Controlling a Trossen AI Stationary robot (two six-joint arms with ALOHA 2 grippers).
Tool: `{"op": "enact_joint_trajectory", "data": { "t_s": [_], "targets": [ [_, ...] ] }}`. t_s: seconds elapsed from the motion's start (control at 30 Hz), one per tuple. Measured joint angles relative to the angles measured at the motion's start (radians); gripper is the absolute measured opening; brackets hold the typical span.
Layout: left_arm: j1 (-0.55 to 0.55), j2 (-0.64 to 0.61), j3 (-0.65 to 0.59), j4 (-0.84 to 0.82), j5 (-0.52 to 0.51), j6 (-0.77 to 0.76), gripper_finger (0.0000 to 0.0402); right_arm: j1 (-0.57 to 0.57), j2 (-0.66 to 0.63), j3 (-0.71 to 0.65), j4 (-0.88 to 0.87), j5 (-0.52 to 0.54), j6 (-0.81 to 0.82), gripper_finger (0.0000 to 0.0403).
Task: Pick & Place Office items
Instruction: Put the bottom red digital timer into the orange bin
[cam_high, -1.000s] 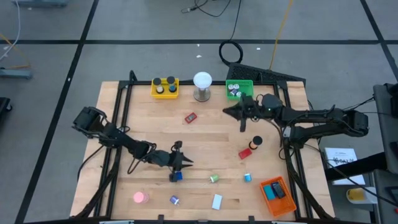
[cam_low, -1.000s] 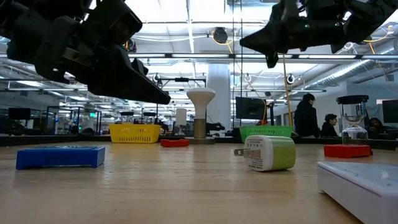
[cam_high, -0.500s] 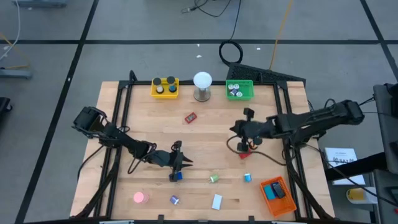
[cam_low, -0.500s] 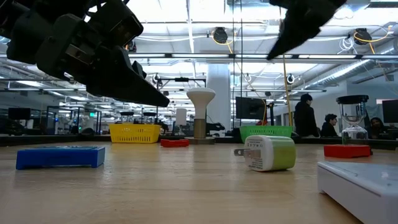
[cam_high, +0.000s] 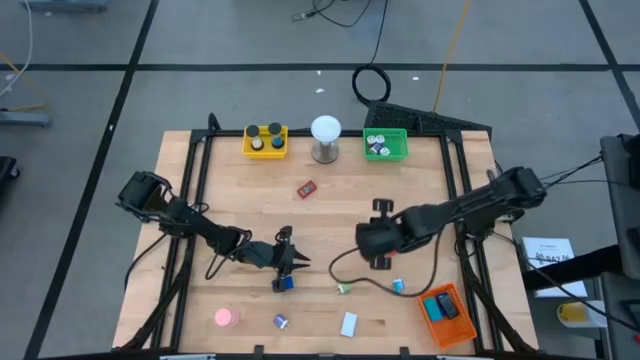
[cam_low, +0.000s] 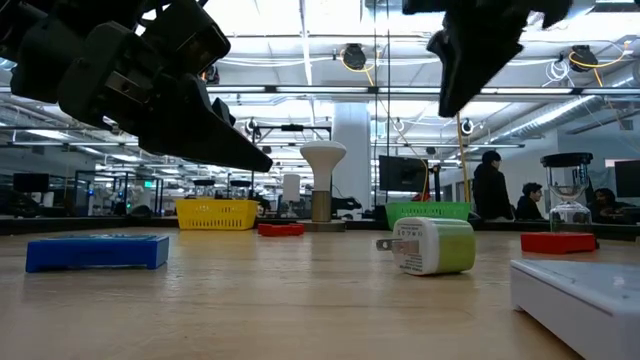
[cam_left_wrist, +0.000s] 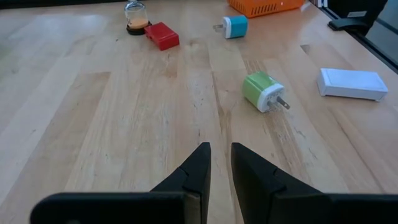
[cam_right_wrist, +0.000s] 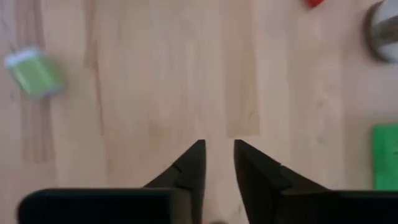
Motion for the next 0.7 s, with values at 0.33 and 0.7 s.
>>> {"op": "enact_joint_trajectory", "data": {
  "t_s": [0.33, 0.7],
  "targets": [
    [0.000, 0.000, 0.000, 0.000, -0.001, 0.001, 0.0065, 0.004, 0.115, 0.016, -0.109, -0.054, 0.003, 0.0191],
    [0.000, 0.000, 0.000, 0.000, -0.001, 0.003, 0.0065, 0.003, 0.163, -0.135, -0.098, -0.129, -0.059, 0.0271]
  ]
}}
